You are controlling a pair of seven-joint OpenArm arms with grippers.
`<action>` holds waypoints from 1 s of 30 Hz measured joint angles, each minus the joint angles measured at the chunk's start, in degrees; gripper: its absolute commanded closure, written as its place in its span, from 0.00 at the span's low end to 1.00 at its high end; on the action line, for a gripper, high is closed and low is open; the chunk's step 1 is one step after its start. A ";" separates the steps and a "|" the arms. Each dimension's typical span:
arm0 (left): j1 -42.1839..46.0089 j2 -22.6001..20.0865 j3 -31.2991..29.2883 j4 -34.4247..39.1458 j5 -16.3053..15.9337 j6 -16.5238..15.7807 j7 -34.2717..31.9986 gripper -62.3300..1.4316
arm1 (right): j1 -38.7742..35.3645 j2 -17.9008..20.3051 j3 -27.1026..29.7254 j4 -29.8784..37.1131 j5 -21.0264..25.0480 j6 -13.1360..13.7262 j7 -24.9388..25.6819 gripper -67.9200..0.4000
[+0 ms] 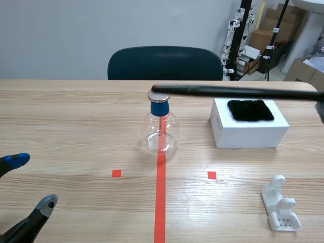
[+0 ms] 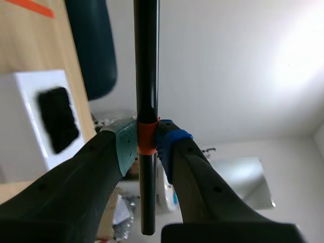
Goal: Do the electroscope experiment. rub the rod on the fur
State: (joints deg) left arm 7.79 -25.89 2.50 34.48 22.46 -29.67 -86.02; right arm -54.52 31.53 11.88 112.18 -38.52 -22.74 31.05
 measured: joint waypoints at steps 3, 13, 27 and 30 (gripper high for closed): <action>0.00 0.00 0.00 0.00 0.02 0.00 0.02 0.00 | -4.57 -0.63 0.00 1.11 1.14 -0.07 2.21 0.99; 0.00 0.00 0.00 0.00 0.00 0.00 0.00 0.00 | -12.39 -10.23 -0.37 1.07 1.27 -0.83 8.13 0.99; 0.00 0.00 0.00 0.00 0.00 0.00 0.00 0.00 | -12.83 -18.84 -2.40 1.03 3.48 -0.79 10.91 0.99; 0.00 0.00 0.00 0.00 0.00 0.00 0.02 0.00 | -12.83 -18.82 -3.52 1.03 5.11 -0.79 10.47 0.99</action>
State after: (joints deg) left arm 7.79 -25.89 2.50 34.48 22.46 -29.67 -86.00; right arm -67.35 12.71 8.36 113.21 -33.41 -23.53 41.52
